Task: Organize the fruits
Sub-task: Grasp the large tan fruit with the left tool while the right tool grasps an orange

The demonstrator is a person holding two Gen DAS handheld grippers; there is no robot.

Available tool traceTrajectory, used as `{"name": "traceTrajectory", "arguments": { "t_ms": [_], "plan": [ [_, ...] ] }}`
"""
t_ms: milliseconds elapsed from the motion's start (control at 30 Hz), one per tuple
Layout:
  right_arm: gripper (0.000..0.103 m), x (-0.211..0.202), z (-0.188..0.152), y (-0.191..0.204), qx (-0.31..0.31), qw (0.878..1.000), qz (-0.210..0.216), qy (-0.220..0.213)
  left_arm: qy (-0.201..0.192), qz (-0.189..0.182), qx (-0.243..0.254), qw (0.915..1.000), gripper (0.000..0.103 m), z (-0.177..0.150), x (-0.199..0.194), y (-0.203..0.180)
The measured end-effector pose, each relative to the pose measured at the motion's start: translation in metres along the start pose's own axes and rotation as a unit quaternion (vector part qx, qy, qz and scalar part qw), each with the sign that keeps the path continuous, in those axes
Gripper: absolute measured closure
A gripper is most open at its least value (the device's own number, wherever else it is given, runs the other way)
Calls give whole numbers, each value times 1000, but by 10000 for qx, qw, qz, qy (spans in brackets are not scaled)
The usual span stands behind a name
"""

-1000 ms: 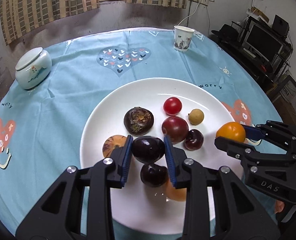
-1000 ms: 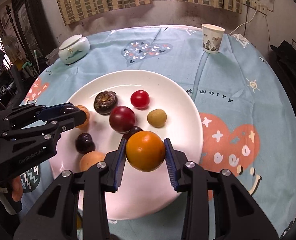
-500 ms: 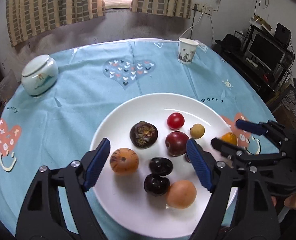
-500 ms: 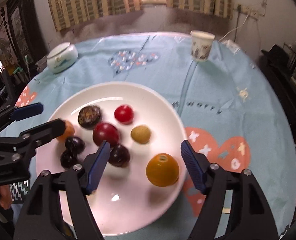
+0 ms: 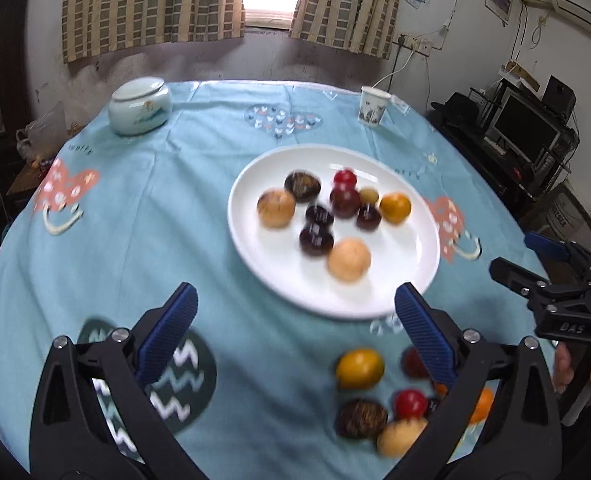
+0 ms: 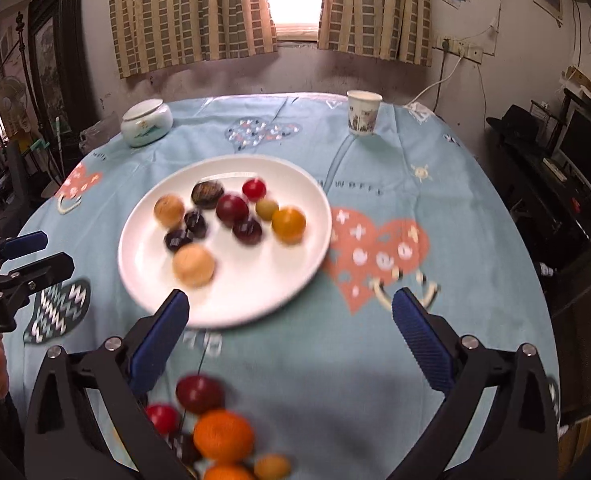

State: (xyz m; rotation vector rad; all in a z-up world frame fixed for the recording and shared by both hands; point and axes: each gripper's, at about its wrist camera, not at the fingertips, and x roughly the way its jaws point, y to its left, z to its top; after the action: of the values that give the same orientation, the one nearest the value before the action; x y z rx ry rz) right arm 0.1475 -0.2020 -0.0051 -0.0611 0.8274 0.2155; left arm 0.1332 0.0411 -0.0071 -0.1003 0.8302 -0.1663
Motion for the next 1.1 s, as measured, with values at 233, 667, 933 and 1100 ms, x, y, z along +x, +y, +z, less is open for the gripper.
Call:
{"name": "traceTrajectory", "arguments": {
  "t_ms": [233, 667, 933, 1100],
  "plan": [
    [1, -15, -69, 5, 239, 9977, 319, 541, 218, 135, 126, 9996, 2, -73, -11, -2],
    [8, -26, -108, 6, 438, 9920, 734, 925, 475, 5, 505, 9976, 2, -95, -8, -22],
    [58, -8, -122, 13, 597, 9813, 1248, 1339, 509, -19, 466, 9976, 2, -95, -10, -20],
    [63, -8, -121, 11, 618, 9822, 1267, 1240, 579, -147, 720, 9956, 2, -98, -9, -33]
  ]
}}
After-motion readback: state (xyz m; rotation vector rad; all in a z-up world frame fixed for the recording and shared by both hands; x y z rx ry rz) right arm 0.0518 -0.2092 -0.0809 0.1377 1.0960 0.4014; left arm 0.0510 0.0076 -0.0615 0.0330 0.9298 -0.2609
